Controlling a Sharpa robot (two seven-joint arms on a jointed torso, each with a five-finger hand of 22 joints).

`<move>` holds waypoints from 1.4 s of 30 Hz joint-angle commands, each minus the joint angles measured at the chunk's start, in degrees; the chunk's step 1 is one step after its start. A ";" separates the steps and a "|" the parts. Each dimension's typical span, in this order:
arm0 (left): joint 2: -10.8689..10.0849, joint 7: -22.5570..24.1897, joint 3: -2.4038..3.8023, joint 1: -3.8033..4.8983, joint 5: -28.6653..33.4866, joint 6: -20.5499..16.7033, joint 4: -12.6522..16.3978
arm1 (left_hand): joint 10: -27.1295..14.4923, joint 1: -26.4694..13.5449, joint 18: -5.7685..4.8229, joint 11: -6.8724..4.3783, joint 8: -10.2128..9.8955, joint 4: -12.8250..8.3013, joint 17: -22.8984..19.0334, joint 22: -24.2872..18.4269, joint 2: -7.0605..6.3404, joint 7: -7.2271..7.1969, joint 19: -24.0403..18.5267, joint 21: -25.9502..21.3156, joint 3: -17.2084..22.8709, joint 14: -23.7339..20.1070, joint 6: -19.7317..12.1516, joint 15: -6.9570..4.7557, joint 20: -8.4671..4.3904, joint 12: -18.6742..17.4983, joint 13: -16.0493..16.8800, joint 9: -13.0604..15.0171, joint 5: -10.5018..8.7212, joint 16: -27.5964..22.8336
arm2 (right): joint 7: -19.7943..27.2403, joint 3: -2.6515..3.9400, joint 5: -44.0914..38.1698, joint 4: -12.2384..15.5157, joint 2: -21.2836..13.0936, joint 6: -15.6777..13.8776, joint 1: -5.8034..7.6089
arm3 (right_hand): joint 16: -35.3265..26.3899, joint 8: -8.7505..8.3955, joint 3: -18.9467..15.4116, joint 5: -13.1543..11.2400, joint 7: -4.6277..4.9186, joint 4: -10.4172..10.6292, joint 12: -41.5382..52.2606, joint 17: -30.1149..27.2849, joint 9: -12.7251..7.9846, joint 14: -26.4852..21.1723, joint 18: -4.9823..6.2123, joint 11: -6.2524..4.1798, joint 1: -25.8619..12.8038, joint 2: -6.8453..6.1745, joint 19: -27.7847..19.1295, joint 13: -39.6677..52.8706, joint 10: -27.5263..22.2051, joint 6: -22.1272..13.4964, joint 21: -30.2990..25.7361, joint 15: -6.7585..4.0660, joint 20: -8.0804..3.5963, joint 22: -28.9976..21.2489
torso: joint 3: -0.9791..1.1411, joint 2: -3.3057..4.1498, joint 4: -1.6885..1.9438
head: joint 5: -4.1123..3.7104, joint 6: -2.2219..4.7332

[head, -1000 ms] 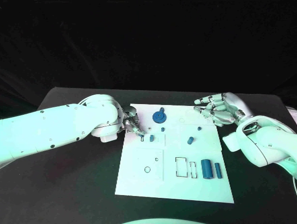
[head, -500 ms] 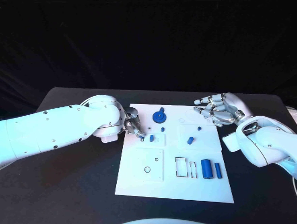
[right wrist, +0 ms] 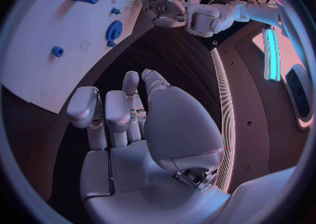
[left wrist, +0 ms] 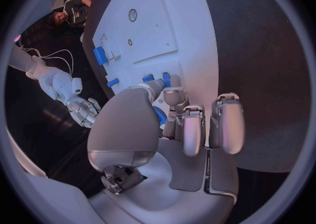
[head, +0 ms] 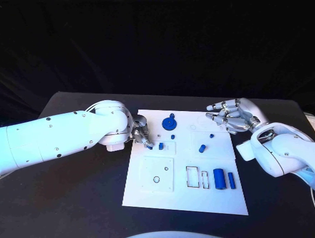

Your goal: Assemble the parts on the task board

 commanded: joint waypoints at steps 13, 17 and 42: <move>0.24 -2.57 -0.16 -0.25 -0.16 1.14 0.46 | 0.22 -0.53 -0.10 0.03 0.45 -6.92 15.10 8.20 -0.19 -0.22 1.85 -0.41 8.22 6.03 0.31 -0.11 -0.24 -0.56 -0.65 0.05 0.29 0.18 | 0.42 0.00 -0.25 -0.08 0.10 0.75 -0.10 | -0.34 0.39 0.13 0.21 0.17 0.26 -0.38 -0.03 0.10 0.06 0.43 -0.06 0.26 0.33 -0.31 -0.11 -0.53 -0.29 -0.21 -0.44 0.02 -0.08 | 0.08 -0.03 -0.03 | 0.13 0.07; 0.47 -2.75 -0.16 -0.25 -0.15 1.18 0.40 | 0.30 -0.89 -0.12 0.03 0.56 -6.84 15.10 8.26 -0.19 -0.24 1.88 -0.37 8.49 6.03 0.36 -0.10 -0.23 -0.57 -0.68 0.11 0.27 0.18 | 0.41 0.00 -0.25 -0.02 0.09 0.75 -0.10 | -0.34 0.39 0.13 0.21 0.17 0.26 -0.38 -0.03 0.10 0.06 0.43 -0.06 0.26 0.33 -0.31 -0.11 -0.53 -0.29 -0.21 -0.44 0.02 -0.08 | 0.09 -0.01 -0.03 | 0.13 0.06; 2.23 -4.05 -0.16 -0.23 -0.57 4.49 -1.48 | 1.53 -13.43 -0.54 -0.39 1.20 0.13 15.10 9.79 0.85 -0.89 2.87 1.02 5.18 6.03 2.23 -0.51 -0.59 1.40 1.12 -0.10 -0.13 0.18 | -0.04 0.00 -0.64 0.66 -0.28 -1.49 -0.10 | -0.41 0.42 0.39 1.75 0.18 0.32 -0.13 0.17 0.10 0.17 0.43 -0.07 0.70 0.40 -0.26 -0.35 -0.50 -0.32 -0.37 -0.45 -0.01 -0.15 | 0.09 0.00 0.08 | -0.72 -0.28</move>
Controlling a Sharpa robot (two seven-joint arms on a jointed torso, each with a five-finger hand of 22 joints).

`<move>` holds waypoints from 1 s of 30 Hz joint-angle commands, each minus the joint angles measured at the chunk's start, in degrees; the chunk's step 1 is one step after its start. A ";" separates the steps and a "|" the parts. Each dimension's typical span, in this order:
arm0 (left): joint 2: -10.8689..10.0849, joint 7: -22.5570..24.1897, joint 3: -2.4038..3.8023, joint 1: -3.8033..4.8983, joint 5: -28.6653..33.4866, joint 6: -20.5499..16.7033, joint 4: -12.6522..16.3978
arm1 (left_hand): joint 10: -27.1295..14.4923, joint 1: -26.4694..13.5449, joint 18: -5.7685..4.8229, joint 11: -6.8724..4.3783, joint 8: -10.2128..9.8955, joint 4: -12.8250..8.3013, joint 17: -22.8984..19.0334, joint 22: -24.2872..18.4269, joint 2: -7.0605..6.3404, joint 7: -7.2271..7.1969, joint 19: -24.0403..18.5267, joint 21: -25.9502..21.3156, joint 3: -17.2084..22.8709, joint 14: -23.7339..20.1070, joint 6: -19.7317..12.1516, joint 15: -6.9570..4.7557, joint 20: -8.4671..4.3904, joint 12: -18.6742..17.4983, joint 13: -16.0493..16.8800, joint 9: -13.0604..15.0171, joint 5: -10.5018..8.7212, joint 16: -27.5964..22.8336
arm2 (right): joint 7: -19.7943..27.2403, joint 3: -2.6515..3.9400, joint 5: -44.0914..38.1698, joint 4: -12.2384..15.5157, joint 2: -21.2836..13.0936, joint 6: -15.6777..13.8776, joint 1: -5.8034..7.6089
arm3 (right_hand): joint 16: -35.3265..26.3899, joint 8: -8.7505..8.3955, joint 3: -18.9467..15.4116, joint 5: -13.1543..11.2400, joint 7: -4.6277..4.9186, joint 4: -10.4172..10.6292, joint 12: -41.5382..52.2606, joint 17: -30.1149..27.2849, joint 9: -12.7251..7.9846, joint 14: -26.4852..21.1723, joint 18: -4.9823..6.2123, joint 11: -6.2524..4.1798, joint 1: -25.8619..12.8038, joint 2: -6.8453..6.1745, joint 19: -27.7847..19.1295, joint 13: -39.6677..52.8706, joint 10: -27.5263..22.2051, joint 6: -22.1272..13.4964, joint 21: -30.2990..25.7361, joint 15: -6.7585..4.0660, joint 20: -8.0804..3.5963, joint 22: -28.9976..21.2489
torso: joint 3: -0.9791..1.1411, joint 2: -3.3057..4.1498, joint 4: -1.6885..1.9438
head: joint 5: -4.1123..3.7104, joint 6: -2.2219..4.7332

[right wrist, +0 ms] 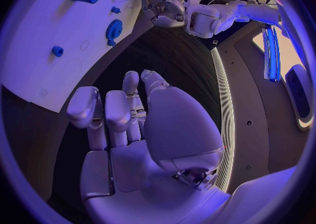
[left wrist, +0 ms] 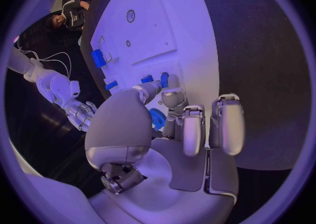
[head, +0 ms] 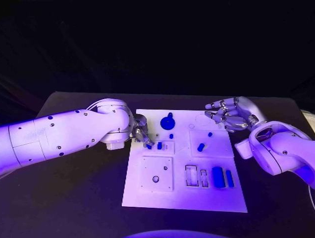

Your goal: Assemble the parts on the task board

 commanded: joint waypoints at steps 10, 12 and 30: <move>0.93 -2.61 -0.19 -0.30 -0.30 1.91 -0.92 | 0.17 -1.45 -0.59 0.19 0.01 0.66 15.07 9.97 -0.27 0.12 2.75 0.34 -1.09 6.03 0.27 -0.58 -0.43 0.56 0.54 0.04 -0.36 0.18 | -0.14 0.01 -0.67 0.31 -0.14 -0.89 -0.04 | -0.23 0.19 0.27 0.53 0.19 0.15 -0.15 0.03 0.09 0.18 0.44 -0.08 0.47 0.09 -0.26 -0.17 -0.52 -0.32 -0.40 -0.45 -0.01 -0.08 | -0.07 0.00 0.06 | 0.01 0.00; 0.97 -2.59 -0.19 -0.30 -0.36 1.74 -0.93 | 0.27 -1.60 -0.64 0.14 0.05 0.65 15.07 10.12 -0.42 0.06 2.85 0.50 -1.37 6.03 0.39 -0.61 -0.46 0.76 0.76 0.03 -0.35 0.18 | -0.15 0.01 -0.67 0.31 -0.14 -0.86 -0.04 | -0.23 0.19 0.27 0.53 0.19 0.15 -0.15 0.03 0.09 0.18 0.44 -0.08 0.47 0.09 -0.26 -0.17 -0.52 -0.32 -0.40 -0.45 -0.01 -0.08 | -0.07 -0.03 0.08 | -0.03 -0.06; 0.10 -2.56 -0.17 -0.30 -0.83 0.65 -0.76 | 0.95 -7.51 -0.91 -0.38 0.50 4.15 15.07 11.03 -2.27 -0.45 3.40 1.30 -13.53 6.03 2.05 -1.12 -0.80 1.77 1.83 -0.24 -0.38 0.18 | -0.22 0.01 -0.67 0.56 -0.79 -0.96 -0.04 | -0.39 0.18 0.29 0.76 0.20 0.13 -0.36 -0.10 0.08 0.15 0.47 -0.07 0.54 -0.01 -0.34 -0.39 -0.64 -0.36 -0.52 -0.45 -0.01 -0.23 | -0.13 -0.02 0.03 | -0.15 0.16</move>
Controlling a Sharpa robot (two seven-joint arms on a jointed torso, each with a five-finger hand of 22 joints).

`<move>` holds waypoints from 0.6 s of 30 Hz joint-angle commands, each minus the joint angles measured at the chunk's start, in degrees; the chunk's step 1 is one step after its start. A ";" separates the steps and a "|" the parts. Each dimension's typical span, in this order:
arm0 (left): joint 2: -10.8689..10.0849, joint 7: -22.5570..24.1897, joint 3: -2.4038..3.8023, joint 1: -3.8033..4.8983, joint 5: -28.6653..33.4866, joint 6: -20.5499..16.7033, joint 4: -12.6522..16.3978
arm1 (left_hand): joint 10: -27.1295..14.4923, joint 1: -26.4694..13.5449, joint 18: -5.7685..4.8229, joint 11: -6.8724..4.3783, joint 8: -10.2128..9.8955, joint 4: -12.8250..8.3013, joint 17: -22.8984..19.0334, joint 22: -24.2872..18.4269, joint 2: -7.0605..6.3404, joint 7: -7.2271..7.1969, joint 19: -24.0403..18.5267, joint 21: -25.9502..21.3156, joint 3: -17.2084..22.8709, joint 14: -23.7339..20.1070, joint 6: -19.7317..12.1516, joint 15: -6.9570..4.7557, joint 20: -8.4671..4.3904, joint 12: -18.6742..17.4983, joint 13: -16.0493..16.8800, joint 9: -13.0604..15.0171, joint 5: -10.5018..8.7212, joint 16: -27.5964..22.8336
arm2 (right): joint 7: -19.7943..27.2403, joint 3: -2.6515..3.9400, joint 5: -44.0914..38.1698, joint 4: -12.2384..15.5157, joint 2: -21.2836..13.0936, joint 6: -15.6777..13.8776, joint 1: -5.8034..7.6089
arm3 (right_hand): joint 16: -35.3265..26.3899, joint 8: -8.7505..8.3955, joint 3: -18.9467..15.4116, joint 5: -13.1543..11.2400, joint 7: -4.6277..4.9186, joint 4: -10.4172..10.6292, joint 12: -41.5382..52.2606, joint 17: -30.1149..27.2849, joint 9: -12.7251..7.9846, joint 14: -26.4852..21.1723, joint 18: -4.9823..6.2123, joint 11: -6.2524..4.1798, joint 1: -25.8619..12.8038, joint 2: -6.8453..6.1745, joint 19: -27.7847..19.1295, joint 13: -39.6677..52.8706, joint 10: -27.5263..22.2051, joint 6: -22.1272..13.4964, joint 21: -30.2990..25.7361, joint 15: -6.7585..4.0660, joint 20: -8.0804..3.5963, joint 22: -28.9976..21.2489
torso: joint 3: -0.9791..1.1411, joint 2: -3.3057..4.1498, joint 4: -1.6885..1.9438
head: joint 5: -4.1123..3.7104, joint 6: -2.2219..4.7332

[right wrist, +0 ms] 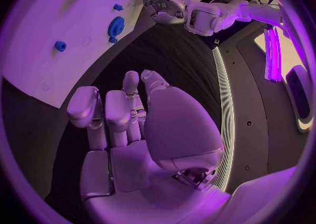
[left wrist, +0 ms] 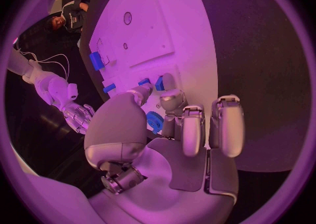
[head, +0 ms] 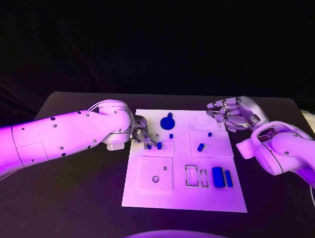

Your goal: Assemble the parts on the task board

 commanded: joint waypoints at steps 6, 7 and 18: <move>-1.43 -1.87 -0.05 -0.10 -0.38 -4.09 0.59 | 0.78 -2.63 -1.06 -0.38 0.60 0.40 15.08 11.60 1.09 -0.18 3.76 0.89 -8.74 6.00 0.70 -0.68 -0.73 0.82 0.85 -0.08 -0.89 0.18 | -0.03 -0.01 -0.75 0.26 -0.38 -0.19 -0.04 | -0.51 0.16 0.42 0.40 0.19 -0.15 -0.44 -0.12 0.04 0.14 0.49 0.11 1.01 -0.23 -0.38 -0.29 -0.56 -0.40 -0.33 -0.48 -0.03 -0.17 | 0.00 -0.08 0.05 | -0.14 0.23; -1.60 -1.58 -0.04 -0.10 -0.16 -5.08 0.68 | 0.83 -2.86 -1.09 -0.41 0.63 0.44 15.08 11.67 1.35 -0.19 3.80 0.96 -9.51 6.00 0.72 -0.72 -0.73 0.89 0.94 -0.09 -1.11 0.18 | -0.04 -0.01 -0.76 0.28 -0.42 -0.19 -0.05 | -0.51 0.16 0.42 0.40 0.19 -0.15 -0.44 -0.12 0.04 0.14 0.49 0.11 1.01 -0.23 -0.38 -0.29 -0.56 -0.40 -0.33 -0.48 -0.03 -0.17 | -0.05 -0.08 0.05 | -0.20 0.21; -4.17 14.16 -0.05 -0.10 9.51 -21.54 2.60 | -10.26 0.02 1.35 1.90 -2.16 0.51 12.63 4.28 4.40 2.38 -1.49 -8.71 -16.14 5.27 -5.06 1.10 0.52 -15.78 -16.38 -1.46 -1.01 -1.29 | -0.25 -0.01 -0.68 0.43 -0.66 0.07 -0.25 | -0.52 0.17 0.56 0.68 0.23 -0.12 -0.43 -0.06 0.04 0.16 0.49 0.13 1.09 -0.15 -0.39 -0.38 -0.57 -0.39 -0.38 -0.47 -0.03 -0.22 | -0.04 -0.07 -0.01 | -0.14 0.43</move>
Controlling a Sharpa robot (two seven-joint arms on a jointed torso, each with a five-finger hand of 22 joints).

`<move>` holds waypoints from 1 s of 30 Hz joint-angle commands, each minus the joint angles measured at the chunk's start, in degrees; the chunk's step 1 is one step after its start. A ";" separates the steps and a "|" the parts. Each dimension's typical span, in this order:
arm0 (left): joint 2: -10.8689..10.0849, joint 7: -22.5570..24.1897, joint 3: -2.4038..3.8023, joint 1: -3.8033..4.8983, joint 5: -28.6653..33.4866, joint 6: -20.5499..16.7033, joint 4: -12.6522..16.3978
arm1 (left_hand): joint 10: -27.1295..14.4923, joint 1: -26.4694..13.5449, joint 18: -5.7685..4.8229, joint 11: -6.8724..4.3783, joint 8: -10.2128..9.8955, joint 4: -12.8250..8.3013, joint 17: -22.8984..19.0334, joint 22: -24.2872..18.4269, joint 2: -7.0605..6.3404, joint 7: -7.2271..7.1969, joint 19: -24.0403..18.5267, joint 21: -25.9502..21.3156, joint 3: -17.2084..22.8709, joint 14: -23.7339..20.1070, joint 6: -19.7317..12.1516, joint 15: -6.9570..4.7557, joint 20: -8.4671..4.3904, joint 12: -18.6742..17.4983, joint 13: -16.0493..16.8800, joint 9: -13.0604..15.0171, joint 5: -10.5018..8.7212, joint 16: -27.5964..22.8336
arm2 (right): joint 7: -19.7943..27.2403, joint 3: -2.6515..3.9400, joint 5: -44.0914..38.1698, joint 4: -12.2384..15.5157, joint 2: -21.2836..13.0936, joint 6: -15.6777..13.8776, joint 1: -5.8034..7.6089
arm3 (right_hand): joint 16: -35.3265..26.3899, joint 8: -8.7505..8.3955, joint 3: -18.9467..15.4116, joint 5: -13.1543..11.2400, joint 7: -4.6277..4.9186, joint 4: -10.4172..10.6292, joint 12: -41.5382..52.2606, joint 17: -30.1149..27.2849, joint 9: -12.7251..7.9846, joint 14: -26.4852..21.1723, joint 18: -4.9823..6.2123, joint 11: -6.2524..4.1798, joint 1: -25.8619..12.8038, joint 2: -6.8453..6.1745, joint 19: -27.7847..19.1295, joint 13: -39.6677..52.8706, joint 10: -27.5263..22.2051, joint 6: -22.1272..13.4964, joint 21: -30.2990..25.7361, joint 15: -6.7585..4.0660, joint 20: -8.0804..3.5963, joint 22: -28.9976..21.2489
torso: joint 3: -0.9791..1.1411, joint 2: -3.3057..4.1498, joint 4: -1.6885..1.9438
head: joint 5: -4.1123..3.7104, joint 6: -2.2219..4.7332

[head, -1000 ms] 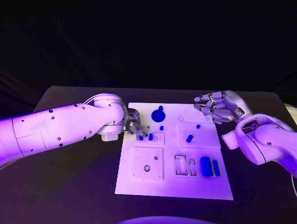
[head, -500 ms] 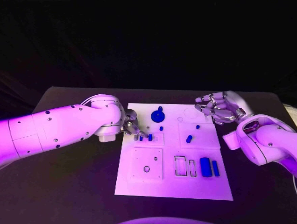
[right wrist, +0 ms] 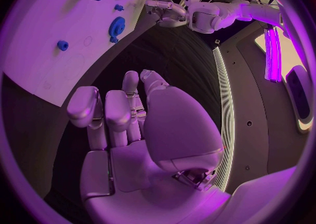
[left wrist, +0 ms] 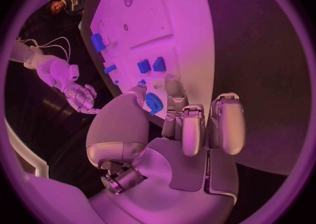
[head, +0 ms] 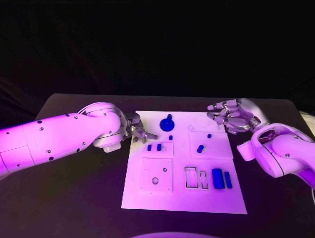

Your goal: Assemble the parts on the task board

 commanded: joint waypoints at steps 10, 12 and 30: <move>-0.33 22.65 -0.03 0.00 9.82 -17.75 -0.87 | -14.94 16.48 7.92 6.10 -4.10 -2.82 -18.64 -21.63 1.85 6.30 -22.08 -40.99 -3.17 -10.53 -11.15 5.59 5.29 -11.61 -10.23 -5.24 0.82 -26.53 | -0.30 0.00 -0.45 -0.48 0.39 0.98 -0.51 | -0.56 0.18 1.00 1.09 0.06 -0.79 -0.45 -0.10 0.04 0.13 0.54 -0.12 1.77 -0.53 -0.47 -0.60 -0.66 -0.21 -0.55 -0.51 -0.08 -0.22 | 0.11 0.08 0.01 | 0.05 0.14; 0.46 23.26 -0.19 -0.07 4.90 -16.58 -0.80 | -16.12 22.28 8.04 6.16 -4.40 -4.55 -19.38 -22.51 2.22 6.27 -22.26 -42.25 -0.95 -10.89 -10.46 5.74 5.72 -13.48 -12.26 -6.78 0.88 -27.06 | -0.30 0.00 -0.48 -0.54 0.43 1.11 -0.56 | -0.75 0.18 1.07 1.10 0.06 -0.84 -0.53 -0.31 0.04 0.09 0.56 -0.12 1.86 -0.53 -0.53 -0.69 -0.70 -0.20 -0.62 -0.51 -0.08 -0.31 | 0.03 0.09 -0.03 | 0.04 0.16; 8.73 29.30 -0.90 -2.98 -21.57 -12.24 -5.95 | -13.59 32.67 7.70 7.65 -15.45 -8.05 -23.82 -22.12 -3.73 6.75 -16.44 -41.42 7.71 -7.39 -3.47 6.45 6.35 -32.78 -33.72 -22.55 0.19 -27.19 | -0.29 0.00 -0.46 -0.24 0.12 1.81 -0.78 | -1.90 0.18 1.48 1.11 0.14 -0.96 -0.94 -1.52 0.03 -0.21 0.73 -0.06 2.14 -0.40 -1.04 -1.17 -0.96 -0.18 -1.27 -0.49 -0.08 -1.11 | -0.21 0.37 -0.46 | -0.29 0.38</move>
